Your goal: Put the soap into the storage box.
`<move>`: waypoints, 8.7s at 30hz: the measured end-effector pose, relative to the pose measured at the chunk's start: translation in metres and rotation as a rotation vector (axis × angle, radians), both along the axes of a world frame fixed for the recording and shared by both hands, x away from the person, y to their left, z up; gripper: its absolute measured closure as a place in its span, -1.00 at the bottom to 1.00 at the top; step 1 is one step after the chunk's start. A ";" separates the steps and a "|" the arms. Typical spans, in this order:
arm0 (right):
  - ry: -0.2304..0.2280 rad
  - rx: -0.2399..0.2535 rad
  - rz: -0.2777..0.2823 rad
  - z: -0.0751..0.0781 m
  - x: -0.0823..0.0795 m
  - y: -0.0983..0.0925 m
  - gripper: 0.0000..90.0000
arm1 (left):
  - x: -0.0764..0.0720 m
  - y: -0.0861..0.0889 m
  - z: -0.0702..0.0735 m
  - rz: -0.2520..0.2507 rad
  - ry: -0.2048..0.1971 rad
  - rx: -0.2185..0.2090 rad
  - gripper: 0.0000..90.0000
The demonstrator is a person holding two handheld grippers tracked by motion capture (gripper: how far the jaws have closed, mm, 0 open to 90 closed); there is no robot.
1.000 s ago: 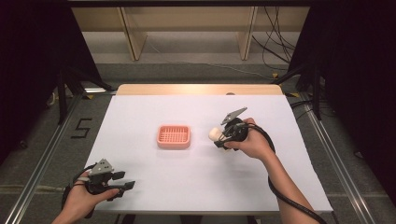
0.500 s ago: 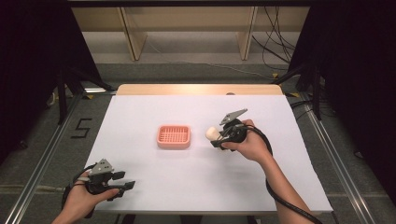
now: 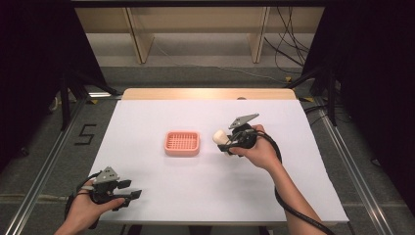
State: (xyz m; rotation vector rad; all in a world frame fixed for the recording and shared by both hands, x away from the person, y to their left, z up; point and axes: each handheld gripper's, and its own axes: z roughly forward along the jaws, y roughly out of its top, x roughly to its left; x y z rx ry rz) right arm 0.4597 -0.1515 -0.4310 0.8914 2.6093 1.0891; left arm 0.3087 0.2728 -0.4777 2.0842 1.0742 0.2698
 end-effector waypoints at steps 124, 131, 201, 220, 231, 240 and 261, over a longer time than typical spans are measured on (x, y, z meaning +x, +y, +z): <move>-0.074 0.082 0.041 0.008 0.021 0.057 0.12 | 0.000 0.002 0.002 -0.008 -0.011 0.003 -0.12; -0.051 0.083 0.021 0.009 0.019 0.059 0.12 | 0.000 0.002 0.002 -0.008 -0.011 0.003 -0.12; -0.077 0.084 0.057 0.007 0.029 0.084 0.12 | 0.000 0.002 0.002 -0.011 -0.015 0.000 -0.12; -0.063 0.071 0.052 0.008 0.031 0.089 0.12 | 0.000 0.002 0.003 -0.007 -0.018 -0.008 -0.12; -0.058 0.077 0.054 0.006 0.032 0.094 0.12 | 0.000 0.002 0.003 -0.008 -0.019 -0.008 -0.12; -0.059 0.078 0.051 0.004 0.033 0.096 0.12 | 0.000 0.002 0.003 -0.009 -0.019 -0.008 -0.12; -0.077 0.082 0.073 0.001 0.037 0.106 0.12 | 0.000 0.002 0.003 0.010 -0.023 -0.005 -0.11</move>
